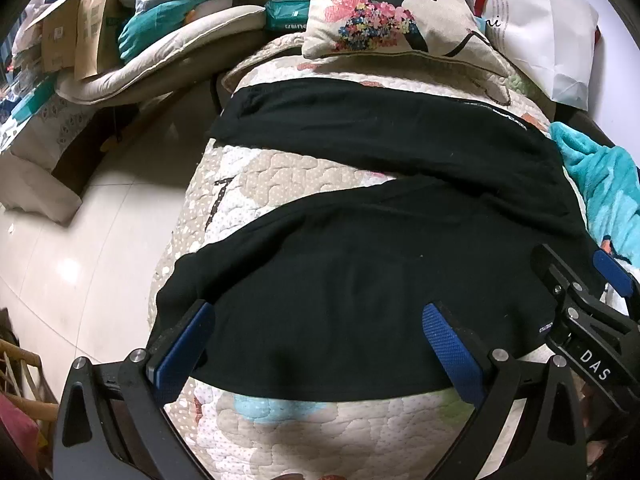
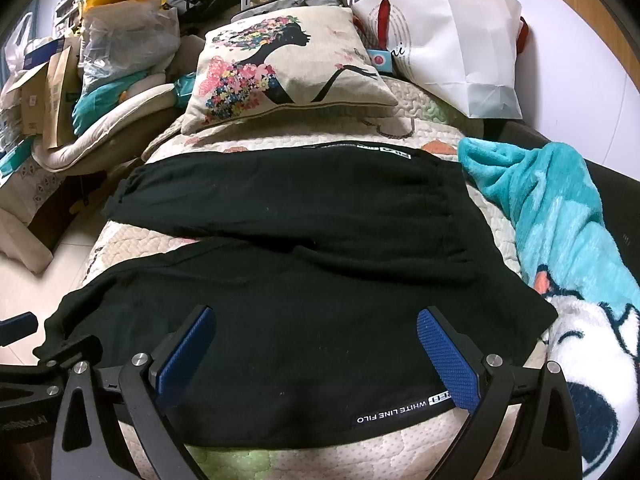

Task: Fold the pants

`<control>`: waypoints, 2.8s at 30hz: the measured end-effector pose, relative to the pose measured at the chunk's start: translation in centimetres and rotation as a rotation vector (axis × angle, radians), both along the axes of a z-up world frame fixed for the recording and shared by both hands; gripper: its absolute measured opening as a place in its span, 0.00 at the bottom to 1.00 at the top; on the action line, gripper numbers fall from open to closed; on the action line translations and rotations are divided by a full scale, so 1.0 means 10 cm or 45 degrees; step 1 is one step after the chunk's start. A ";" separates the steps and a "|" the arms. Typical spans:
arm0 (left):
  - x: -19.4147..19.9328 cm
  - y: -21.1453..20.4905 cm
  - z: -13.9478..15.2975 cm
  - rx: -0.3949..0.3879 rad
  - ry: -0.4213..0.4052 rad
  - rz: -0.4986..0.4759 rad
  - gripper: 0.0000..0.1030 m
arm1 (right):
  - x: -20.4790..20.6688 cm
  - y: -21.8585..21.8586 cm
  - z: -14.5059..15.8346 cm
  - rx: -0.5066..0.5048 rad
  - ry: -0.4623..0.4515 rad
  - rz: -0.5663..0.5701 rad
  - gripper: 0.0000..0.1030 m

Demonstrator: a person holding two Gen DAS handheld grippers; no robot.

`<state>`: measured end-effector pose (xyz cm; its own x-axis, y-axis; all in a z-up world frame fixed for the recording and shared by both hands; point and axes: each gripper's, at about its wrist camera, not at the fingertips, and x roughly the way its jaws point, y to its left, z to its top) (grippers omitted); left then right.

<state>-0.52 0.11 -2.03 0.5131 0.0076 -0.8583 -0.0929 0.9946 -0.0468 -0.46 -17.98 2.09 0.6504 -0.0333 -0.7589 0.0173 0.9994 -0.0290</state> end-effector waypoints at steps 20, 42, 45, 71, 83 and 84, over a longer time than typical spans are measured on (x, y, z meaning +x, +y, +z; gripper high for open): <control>0.04 0.01 -0.43 0.020 0.133 0.004 1.00 | 0.03 -0.03 -0.12 0.022 0.053 -0.018 0.99; -0.05 0.01 -0.65 0.000 0.137 0.004 1.00 | 0.02 -0.02 -0.15 0.025 0.064 -0.016 0.99; -0.05 0.03 -0.64 -0.020 0.145 0.003 1.00 | 0.00 -0.01 -0.14 0.019 0.042 -0.002 0.99; 1.12 1.06 0.24 -0.157 -0.104 -0.092 0.44 | 1.44 -0.55 0.33 0.077 0.230 0.275 0.84; 2.52 1.51 -0.30 -0.245 0.055 0.019 0.44 | 2.40 -0.64 -0.05 0.087 0.242 0.272 0.84; 2.63 1.50 -0.31 -0.239 0.054 0.015 0.44 | 2.47 -0.64 -0.06 0.103 0.243 0.279 0.84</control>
